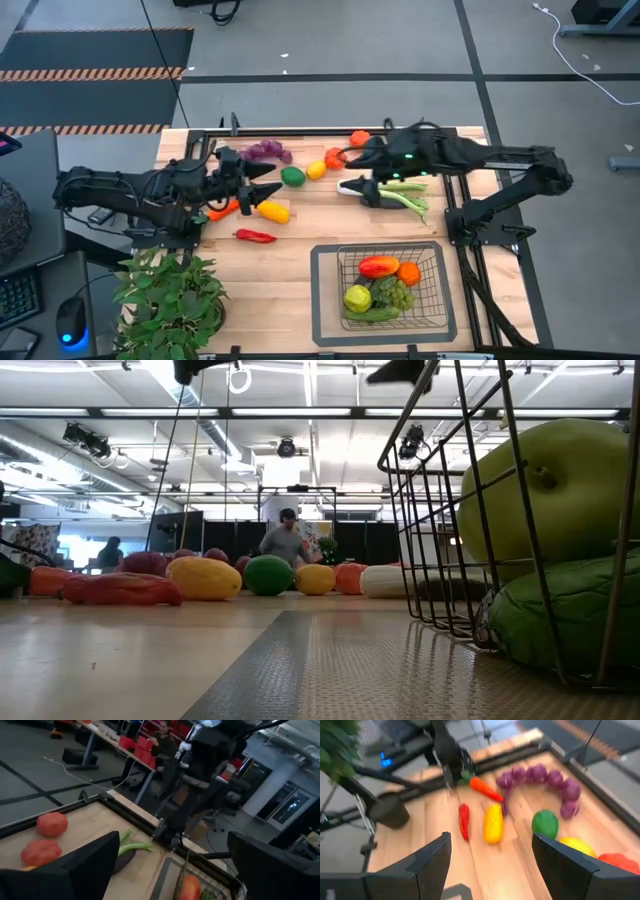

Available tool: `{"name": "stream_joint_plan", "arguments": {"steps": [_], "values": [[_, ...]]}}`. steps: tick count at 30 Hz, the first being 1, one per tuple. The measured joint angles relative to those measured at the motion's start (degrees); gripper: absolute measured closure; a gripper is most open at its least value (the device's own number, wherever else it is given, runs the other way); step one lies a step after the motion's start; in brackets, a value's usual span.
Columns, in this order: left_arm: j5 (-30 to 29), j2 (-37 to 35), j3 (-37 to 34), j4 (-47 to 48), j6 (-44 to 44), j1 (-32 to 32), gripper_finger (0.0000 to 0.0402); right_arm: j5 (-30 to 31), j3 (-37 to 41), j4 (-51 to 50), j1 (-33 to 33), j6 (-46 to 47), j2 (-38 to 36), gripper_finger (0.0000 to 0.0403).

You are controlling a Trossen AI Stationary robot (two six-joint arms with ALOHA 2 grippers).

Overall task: Build produce basket
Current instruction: Put the celery into the wire basket

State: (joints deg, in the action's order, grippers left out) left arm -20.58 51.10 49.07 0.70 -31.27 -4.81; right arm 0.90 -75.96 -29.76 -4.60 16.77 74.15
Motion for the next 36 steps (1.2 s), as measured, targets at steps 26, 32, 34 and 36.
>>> {"name": "stream_joint_plan", "arguments": {"steps": [26,32,34,36], "values": [[-0.98,-1.34,-3.11,5.48,-7.51,0.25,0.0026,-12.51,0.0,-22.95,-20.36,-30.79,20.69,0.0121],[-1.22,-1.34,-3.11,5.53,-9.0,0.25,0.0026,-15.34,0.0,-20.94,-21.43,-31.53,24.56,0.0121],[-1.58,-1.34,-3.09,5.52,-9.02,0.25,0.0026,-15.37,0.0,-20.92,-20.53,-31.56,26.06,0.0121],[-2.25,-1.34,-3.09,5.53,-9.04,0.25,0.0026,-14.71,0.0,-20.92,-19.66,-31.6,27.52,0.0121]]}}
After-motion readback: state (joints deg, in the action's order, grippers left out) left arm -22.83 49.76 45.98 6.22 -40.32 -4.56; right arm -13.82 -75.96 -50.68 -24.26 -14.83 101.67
